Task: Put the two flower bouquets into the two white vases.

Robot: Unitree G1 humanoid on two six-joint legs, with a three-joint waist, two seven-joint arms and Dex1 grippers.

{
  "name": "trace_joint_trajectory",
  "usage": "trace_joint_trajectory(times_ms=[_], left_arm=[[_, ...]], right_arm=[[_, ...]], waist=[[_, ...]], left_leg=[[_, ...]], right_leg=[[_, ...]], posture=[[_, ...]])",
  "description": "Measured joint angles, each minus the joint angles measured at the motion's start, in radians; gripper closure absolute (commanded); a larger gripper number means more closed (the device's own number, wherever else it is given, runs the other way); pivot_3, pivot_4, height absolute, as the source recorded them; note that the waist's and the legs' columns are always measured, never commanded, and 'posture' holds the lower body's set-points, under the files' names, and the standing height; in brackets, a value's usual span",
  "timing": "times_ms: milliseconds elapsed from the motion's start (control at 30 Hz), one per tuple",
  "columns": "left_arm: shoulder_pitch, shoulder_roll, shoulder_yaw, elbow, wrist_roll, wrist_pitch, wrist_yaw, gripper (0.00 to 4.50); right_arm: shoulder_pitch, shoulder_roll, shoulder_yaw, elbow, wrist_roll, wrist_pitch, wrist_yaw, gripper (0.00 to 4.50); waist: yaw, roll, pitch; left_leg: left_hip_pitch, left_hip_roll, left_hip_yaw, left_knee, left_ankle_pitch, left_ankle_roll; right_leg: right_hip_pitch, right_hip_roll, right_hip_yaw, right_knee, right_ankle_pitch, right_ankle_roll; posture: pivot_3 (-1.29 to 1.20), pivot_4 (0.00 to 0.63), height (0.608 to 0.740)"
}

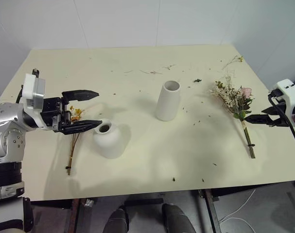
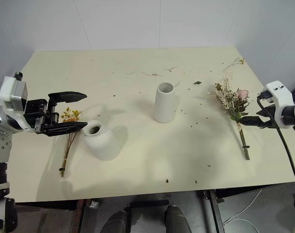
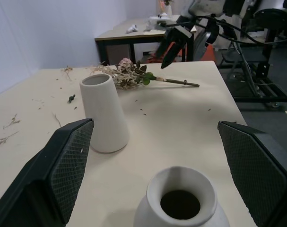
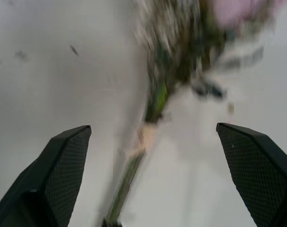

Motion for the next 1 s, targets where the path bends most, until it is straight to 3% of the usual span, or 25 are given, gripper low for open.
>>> trace_joint_trajectory(times_ms=[367, 800, 1000], left_arm=[[0.014, 0.003, 0.016, -0.173, -0.048, 0.084, 0.094, 0.01], [0.063, 0.011, 0.057, -0.243, -0.084, 0.114, 0.149, 0.0], [0.021, 0.005, 0.032, -0.175, -0.07, 0.075, 0.141, 0.0]], right_arm=[[-0.146, 0.169, 0.078, 0.367, -0.125, -0.066, -0.038, 0.0], [-0.22, 0.218, 0.008, 0.508, -0.144, -0.171, -0.011, 4.45], [-0.225, 0.217, -0.091, 0.478, -0.087, -0.212, 0.005, 4.49]], waist=[[-0.011, 0.0, 0.0], [-0.016, 0.0, 0.0], [-0.015, 0.0, 0.0]], left_leg=[[0.0, 0.0, 0.0, 0.001, 0.0, 0.0], [0.001, 0.0, 0.0, 0.006, -0.001, 0.0], [0.001, 0.0, 0.0, 0.006, -0.001, 0.0]], right_leg=[[0.001, 0.0, 0.0, 0.001, 0.0, 0.002], [0.003, 0.001, 0.001, 0.003, 0.001, 0.003], [0.003, 0.001, 0.001, 0.003, 0.001, 0.003]], posture=[[0.0, 0.15, 0.74], [0.0, 0.15, 0.74], [0.0, 0.15, 0.74]])
